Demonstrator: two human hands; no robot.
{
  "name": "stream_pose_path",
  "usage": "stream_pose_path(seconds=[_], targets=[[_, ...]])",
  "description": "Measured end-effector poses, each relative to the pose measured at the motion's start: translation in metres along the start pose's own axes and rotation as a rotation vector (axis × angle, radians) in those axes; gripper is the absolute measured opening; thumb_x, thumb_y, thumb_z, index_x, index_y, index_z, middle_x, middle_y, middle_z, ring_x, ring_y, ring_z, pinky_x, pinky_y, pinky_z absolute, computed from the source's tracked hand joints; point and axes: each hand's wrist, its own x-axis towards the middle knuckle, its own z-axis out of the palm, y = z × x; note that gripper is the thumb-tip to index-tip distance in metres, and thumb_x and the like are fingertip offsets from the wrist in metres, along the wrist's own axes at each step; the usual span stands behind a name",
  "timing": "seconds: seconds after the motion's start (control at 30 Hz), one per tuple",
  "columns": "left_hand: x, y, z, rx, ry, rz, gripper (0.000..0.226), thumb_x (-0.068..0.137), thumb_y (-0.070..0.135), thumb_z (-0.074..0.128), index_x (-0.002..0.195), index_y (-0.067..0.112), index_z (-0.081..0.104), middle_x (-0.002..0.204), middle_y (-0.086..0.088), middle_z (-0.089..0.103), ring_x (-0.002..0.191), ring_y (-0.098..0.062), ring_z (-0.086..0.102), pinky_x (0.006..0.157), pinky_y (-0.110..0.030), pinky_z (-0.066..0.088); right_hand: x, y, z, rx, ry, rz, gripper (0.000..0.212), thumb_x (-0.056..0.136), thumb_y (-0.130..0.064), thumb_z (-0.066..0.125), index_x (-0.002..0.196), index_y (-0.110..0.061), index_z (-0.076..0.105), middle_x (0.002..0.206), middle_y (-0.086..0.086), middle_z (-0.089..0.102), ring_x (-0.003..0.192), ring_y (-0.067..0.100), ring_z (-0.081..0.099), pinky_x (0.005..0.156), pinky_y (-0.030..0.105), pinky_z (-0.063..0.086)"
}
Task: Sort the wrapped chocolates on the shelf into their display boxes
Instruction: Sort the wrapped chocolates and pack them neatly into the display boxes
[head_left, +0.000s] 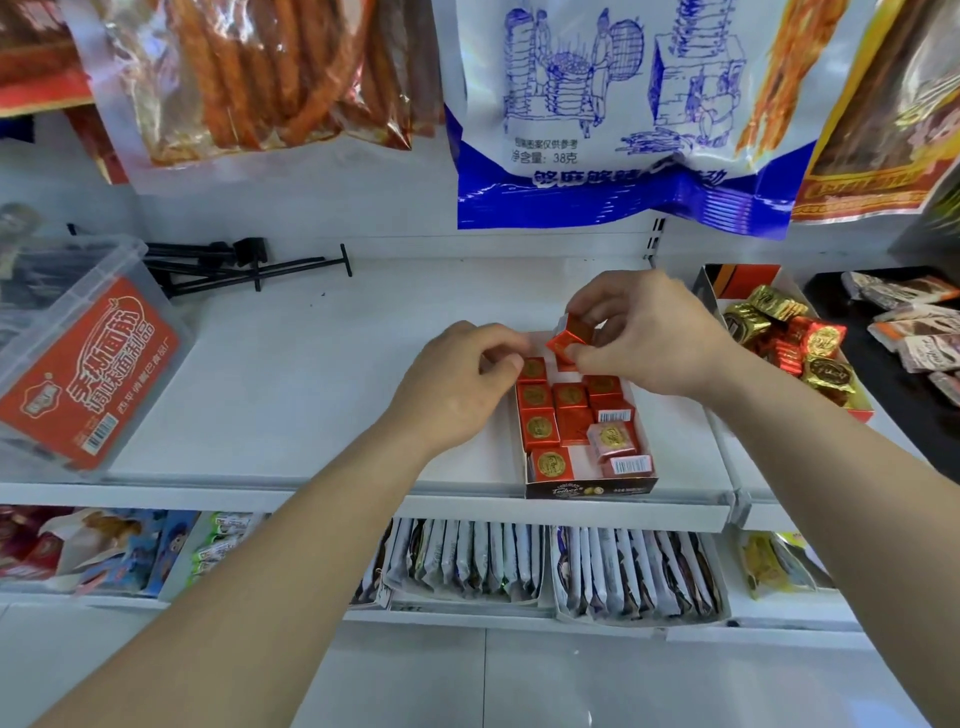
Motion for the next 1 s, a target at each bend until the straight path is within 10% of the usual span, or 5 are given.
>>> stream_pose_path(seconds=[0.37, 0.53, 1.0], targets=[[0.004, 0.013, 0.0, 0.14, -0.155, -0.089, 0.027, 0.095, 0.047, 0.052, 0.119, 0.038, 0.059, 0.111, 0.006, 0.049, 0.11, -0.019, 0.051, 0.092, -0.038, 0.047, -0.002, 0.007, 0.002, -0.026, -0.019, -0.039, 0.043, 0.075, -0.037, 0.08, 0.113, -0.025, 0.065, 0.101, -0.007, 0.069, 0.081, 0.006, 0.068, 0.064, 0.021, 0.057], [-0.009, 0.03, -0.005, 0.068, -0.199, -0.16, 0.071, 0.084, 0.064, 0.06, 0.145, 0.041, 0.034, 0.137, 0.004, 0.042, 0.124, -0.019, 0.046, 0.097, -0.038, 0.048, -0.006, 0.005, -0.003, -0.016, -0.022, -0.045, 0.043, 0.076, -0.032, 0.081, 0.114, -0.024, 0.064, 0.098, -0.009, 0.067, 0.078, 0.004, 0.067, 0.063, 0.018, 0.056], [-0.038, 0.047, 0.011, 0.053, -0.221, -0.198, 0.1, 0.072, 0.038, 0.08, 0.152, 0.034, 0.021, 0.148, 0.002, 0.028, 0.137, -0.021, 0.026, 0.114, -0.043, 0.032, -0.065, 0.006, -0.03, 0.04, -0.043, -0.094, 0.038, 0.074, -0.024, 0.082, 0.106, -0.029, 0.063, 0.093, -0.013, 0.067, 0.07, 0.004, 0.067, 0.06, 0.016, 0.054]])
